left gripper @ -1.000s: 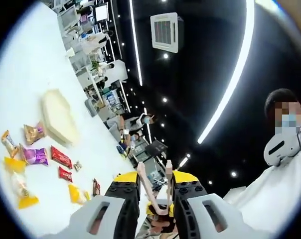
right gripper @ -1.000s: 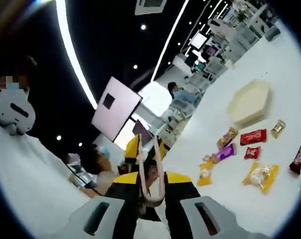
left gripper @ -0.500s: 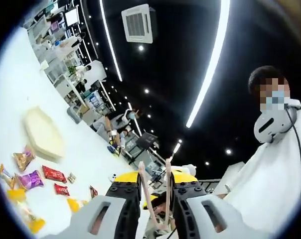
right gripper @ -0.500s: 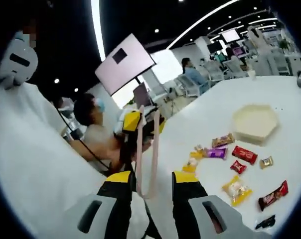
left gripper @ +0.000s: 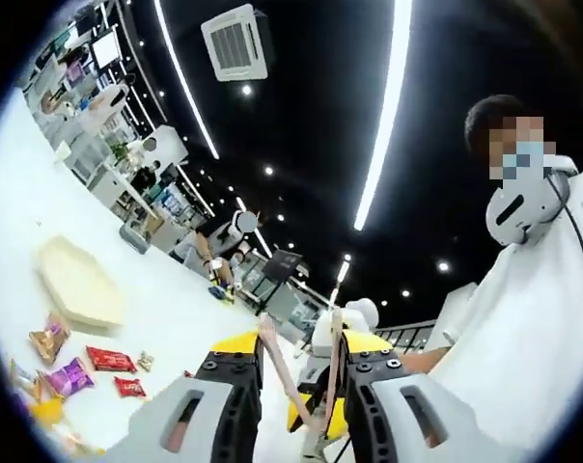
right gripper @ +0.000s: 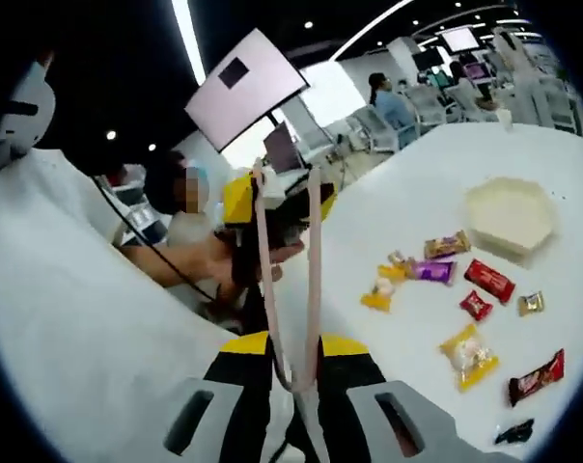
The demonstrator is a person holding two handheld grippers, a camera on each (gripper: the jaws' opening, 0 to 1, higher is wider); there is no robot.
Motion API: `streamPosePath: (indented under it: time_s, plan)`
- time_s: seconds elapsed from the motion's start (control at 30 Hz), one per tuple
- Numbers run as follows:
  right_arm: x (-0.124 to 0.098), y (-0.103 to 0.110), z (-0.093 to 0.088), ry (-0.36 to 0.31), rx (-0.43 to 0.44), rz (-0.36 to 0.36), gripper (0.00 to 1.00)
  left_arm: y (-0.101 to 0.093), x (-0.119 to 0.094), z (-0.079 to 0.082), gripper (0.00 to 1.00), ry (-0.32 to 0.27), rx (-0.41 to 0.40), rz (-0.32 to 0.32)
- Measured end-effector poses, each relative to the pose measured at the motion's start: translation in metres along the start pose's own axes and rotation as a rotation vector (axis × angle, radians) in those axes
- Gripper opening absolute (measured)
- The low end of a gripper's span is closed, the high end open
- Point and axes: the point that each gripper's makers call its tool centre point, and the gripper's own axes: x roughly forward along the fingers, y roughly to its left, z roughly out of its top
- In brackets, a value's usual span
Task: Place the target food into the container with the food tongs after gripping and lifting it, then release it inside without dropping or visibly crushing the food.
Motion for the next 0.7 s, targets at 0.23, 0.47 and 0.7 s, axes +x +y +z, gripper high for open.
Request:
streamPosePath:
  time_s: [0.23,0.47,0.7]
  plan:
    - [-0.012,-0.024,-0.027,0.204,-0.157,-0.153,0.16,0.025,-0.026,-0.006,0.42,0.200,0.179,0.141]
    - [-0.016,-0.032,-0.039,0.342,-0.266,-0.211,0.16,0.022,-0.038,-0.049,0.44,0.642,0.422,0.082]
    - [-0.016,-0.040,-0.037,0.446,-0.358,-0.257,0.16,0.020,-0.032,-0.084,0.26,0.872,0.535,-0.016]
